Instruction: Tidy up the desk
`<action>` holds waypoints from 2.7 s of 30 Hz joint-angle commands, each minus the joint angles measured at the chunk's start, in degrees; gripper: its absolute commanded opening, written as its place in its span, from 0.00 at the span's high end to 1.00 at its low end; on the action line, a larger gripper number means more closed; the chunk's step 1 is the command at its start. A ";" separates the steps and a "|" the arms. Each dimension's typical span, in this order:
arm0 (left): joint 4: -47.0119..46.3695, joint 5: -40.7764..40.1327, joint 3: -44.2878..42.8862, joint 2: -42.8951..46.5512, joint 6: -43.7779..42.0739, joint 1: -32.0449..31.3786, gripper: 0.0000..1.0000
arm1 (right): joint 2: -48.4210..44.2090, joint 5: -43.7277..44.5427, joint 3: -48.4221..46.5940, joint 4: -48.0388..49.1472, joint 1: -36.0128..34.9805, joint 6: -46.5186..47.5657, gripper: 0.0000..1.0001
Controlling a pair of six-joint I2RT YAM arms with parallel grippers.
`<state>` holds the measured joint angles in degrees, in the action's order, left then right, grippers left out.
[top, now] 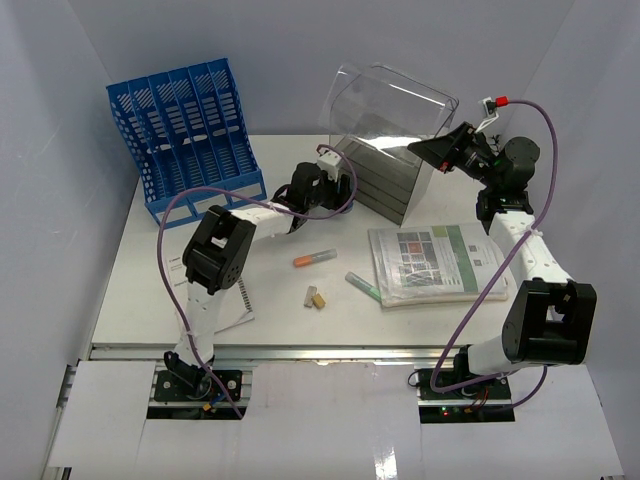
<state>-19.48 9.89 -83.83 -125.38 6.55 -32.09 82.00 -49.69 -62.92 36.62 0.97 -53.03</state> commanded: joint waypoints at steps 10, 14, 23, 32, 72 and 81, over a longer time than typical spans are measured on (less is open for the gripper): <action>-2.74 -1.28 1.64 6.27 1.09 -1.31 0.65 | -1.66 -1.11 -1.42 9.97 0.44 0.29 0.89; -8.83 0.64 8.20 11.93 5.13 -1.31 0.75 | -1.66 -1.12 -1.33 9.97 0.44 0.29 0.89; -25.77 6.29 16.74 19.72 26.02 -0.98 0.83 | -2.05 -1.28 -0.31 9.88 0.53 0.73 0.89; -35.74 6.87 8.80 13.64 37.80 -0.97 0.85 | -2.29 -1.13 0.43 10.06 0.53 0.62 0.89; -35.96 -7.21 -2.62 1.54 35.70 -8.00 0.14 | -2.10 -1.61 1.22 12.07 0.53 -2.34 0.89; -32.66 -3.48 1.80 8.60 29.32 -8.34 0.05 | -1.49 -1.17 1.13 11.96 0.53 -2.20 0.89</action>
<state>-52.53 3.86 -84.69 -125.49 39.75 -39.91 82.00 -49.87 -61.04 41.54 1.17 -56.42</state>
